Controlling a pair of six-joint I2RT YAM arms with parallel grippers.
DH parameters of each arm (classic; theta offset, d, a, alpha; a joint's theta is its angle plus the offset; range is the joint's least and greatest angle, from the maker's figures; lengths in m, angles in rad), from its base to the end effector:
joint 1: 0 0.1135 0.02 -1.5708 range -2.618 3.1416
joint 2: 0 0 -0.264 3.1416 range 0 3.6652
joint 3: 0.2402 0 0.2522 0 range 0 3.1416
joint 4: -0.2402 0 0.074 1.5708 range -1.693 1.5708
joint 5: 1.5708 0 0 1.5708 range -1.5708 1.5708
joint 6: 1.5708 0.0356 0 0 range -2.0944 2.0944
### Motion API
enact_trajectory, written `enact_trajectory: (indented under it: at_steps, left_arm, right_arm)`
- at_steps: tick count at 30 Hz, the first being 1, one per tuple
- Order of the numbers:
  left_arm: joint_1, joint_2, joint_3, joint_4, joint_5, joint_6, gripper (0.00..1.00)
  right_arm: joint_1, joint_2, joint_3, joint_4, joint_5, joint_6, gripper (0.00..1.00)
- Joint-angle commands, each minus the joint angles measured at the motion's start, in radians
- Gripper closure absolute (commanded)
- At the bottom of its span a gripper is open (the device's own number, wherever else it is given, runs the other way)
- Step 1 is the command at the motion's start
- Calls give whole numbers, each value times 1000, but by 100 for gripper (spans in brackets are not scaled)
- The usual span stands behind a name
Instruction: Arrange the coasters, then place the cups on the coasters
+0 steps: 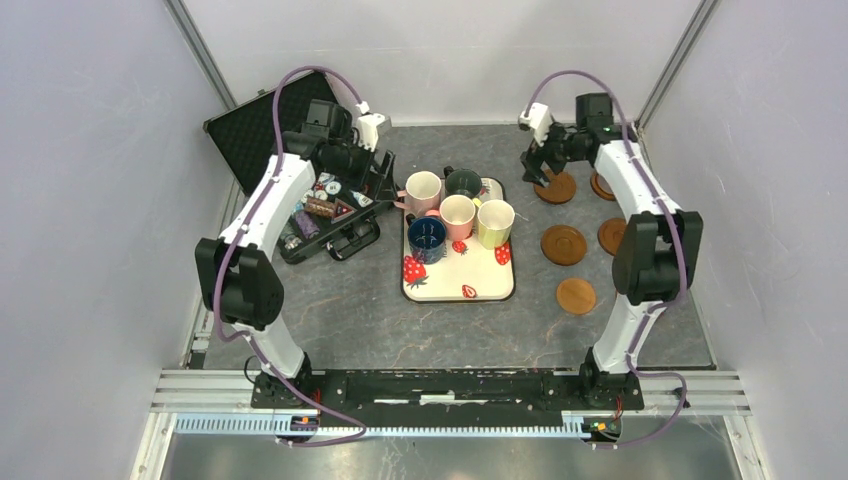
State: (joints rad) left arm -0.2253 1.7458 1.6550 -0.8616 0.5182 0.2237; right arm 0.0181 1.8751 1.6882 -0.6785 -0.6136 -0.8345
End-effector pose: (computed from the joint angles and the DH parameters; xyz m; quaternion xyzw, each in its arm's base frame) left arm 0.3627 -0.1012 0.3255 0.2810 0.8803 -0.2443 0.2939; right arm 0.4174 0.0281 0.3003 -0.4649 0.7714 0.1294 0.4148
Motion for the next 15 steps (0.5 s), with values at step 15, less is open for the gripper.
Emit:
enact_trajectory:
  at_steps: [15]
  left_arm:
    - [-58, -79, -24, 64, -29, 47, 0]
  right_arm:
    - [129, 28, -217, 124, -7, 2, 15]
